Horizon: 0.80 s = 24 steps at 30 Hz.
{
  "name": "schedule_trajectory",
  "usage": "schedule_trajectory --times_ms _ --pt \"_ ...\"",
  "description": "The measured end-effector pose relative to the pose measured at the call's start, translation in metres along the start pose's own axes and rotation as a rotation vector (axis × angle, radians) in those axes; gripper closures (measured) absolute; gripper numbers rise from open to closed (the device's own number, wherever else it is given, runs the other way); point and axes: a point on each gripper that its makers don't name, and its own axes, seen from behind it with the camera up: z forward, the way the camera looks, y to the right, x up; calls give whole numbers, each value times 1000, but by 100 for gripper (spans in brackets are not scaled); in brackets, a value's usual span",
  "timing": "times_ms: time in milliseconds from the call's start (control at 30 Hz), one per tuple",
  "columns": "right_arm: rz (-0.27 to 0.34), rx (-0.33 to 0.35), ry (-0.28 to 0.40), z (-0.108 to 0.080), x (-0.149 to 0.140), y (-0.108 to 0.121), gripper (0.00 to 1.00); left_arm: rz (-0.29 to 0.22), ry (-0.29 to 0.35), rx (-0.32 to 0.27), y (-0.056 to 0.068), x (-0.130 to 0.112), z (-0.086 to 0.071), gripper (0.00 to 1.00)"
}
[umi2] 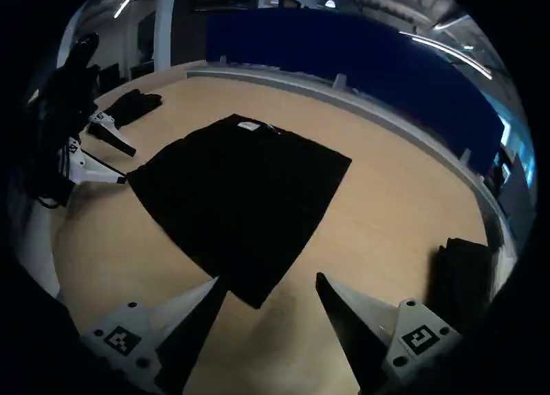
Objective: Fold towel
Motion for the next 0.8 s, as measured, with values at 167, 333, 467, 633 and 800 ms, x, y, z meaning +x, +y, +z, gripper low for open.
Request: schedule_trajectory --times_ms 167,333,467,633,800 --pt "15 11 -17 1 -7 -2 3 -9 -29 6 -1 -6 5 8" --pt "25 29 -31 1 -12 -5 7 -2 -49 3 1 -12 7 8" --pt "26 39 -41 1 -15 -8 12 17 -57 10 1 -14 7 11" --pt "25 42 -54 0 -19 -9 17 20 -69 20 -1 -15 6 24" --pt "31 40 -62 0 -23 -9 23 18 -74 23 -1 -16 6 35"
